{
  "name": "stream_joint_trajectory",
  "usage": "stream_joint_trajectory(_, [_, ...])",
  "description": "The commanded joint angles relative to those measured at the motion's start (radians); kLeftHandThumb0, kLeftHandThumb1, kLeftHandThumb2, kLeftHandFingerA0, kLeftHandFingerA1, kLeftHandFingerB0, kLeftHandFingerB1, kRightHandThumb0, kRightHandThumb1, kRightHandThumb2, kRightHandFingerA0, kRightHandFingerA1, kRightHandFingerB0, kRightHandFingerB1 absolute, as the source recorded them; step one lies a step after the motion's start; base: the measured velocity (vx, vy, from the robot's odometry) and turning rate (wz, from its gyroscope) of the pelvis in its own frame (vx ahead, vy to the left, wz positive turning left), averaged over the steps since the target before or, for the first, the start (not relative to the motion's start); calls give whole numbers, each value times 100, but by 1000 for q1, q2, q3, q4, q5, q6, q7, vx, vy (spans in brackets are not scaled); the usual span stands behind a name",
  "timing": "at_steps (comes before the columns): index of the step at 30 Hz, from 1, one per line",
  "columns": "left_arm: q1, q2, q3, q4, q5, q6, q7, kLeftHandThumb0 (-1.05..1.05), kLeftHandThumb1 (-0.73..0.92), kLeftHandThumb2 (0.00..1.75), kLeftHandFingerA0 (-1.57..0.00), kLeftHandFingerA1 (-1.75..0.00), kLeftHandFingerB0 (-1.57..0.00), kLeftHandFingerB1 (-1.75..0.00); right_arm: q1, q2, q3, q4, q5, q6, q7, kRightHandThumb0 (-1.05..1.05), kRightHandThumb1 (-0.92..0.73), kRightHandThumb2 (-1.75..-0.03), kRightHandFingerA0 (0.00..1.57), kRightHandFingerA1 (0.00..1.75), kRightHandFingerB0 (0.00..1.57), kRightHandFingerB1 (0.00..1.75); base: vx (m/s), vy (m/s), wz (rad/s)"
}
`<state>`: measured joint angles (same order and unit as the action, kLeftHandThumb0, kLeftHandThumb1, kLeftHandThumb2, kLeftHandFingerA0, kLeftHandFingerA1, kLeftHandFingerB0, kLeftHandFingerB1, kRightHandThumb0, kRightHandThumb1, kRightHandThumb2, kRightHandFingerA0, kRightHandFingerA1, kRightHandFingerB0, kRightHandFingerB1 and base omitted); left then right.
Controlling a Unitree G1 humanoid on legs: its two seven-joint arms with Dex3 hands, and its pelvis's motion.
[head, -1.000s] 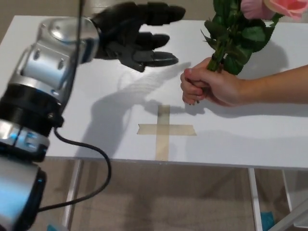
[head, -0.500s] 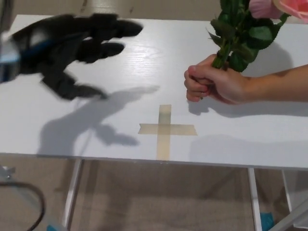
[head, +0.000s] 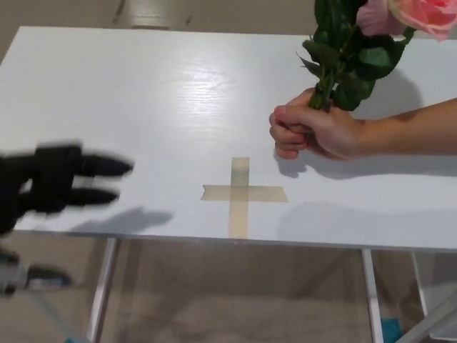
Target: Use the left hand to pick up the rose and passes it to a human.
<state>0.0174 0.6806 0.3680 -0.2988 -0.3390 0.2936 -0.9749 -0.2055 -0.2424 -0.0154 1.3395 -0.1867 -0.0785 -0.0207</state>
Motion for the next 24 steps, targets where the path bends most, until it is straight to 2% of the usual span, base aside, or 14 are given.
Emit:
stream_joint_trajectory(1, [374,-152,112,-25,-128,-133,-87,-59,38,72,-27,-42,-33,-42,24,-5,1,10,-4,7,7,-34,-69,-59,70,42,54,38,0,0,0])
stream_joint_trajectory(2, [383,-171,100,2,-116,-150,-77,-59,38,72,-27,-42,-33,-42,23,-6,1,9,-3,7,6,-34,-69,-59,70,42,54,38,0,0,0])
stream_joint_trajectory(3, [400,-212,60,82,-48,-195,-22,-60,39,72,-29,-43,-31,-40,23,-4,1,10,-3,8,3,-41,-59,-81,62,55,49,50,0,0,0])
stream_joint_trajectory(4, [400,-229,36,132,3,-220,23,-60,39,72,-30,-43,-30,-40,21,-3,1,10,-4,9,2,-33,-69,-61,68,43,52,38,0,0,0])
stream_joint_trajectory(7, [364,-251,-17,253,120,-244,151,-60,39,73,-33,-45,-27,-40,0,-1,4,9,-6,15,1,-33,-69,-61,68,43,52,38,0,0,0])
stream_joint_trajectory(8, [328,-261,-55,332,203,-256,246,-55,45,55,-36,-35,-33,-32,-13,-3,5,9,-6,17,2,-33,-69,-61,68,43,52,38,0,0,0])
stream_joint_trajectory(13, [196,-260,-194,689,451,-334,559,-63,47,55,-30,-33,-31,-31,-20,0,5,9,-4,19,2,-33,-68,-61,67,43,52,38,0,0,0])
stream_joint_trajectory(15, [157,-237,-249,756,486,-308,577,-69,48,56,-23,-31,-27,-30,-12,-6,1,9,-1,16,5,-33,-68,-61,67,43,52,38,0,0,0])
stream_joint_trajectory(16, [135,-222,-268,784,487,-289,558,-32,17,83,-7,-51,-7,-48,-9,-7,-1,10,1,15,6,-33,-68,-61,66,43,53,38,0,0,0])
stream_joint_trajectory(18, [106,-203,-288,826,479,-278,539,-32,17,83,-7,-51,-7,-48,-6,-7,-1,10,1,14,6,-33,-68,-61,66,43,53,38,0,0,0])
stream_joint_trajectory(19, [81,-202,-292,868,468,-280,537,-73,50,56,-18,-30,-24,-29,-6,-6,-1,11,1,14,6,-33,-68,-61,66,43,53,38,0,0,0])
stream_joint_trajectory(22, [56,-196,-308,920,457,-302,547,-73,50,56,-18,-30,-24,-29,-6,-6,-1,11,0,15,6,-33,-68,-61,66,43,53,38,0,0,0])
stream_joint_trajectory(23, [20,-214,-316,993,464,-300,605,-77,44,74,-12,-37,-16,-35,1,-6,2,11,-2,13,4,-33,-68,-61,67,43,53,38,0,0,0])
stream_joint_trajectory(24, [-23,-238,-323,1078,473,-295,676,-77,44,74,-12,-37,-16,-35,10,-5,5,12,-6,10,1,-33,-68,-61,67,43,53,38,0,0,0])
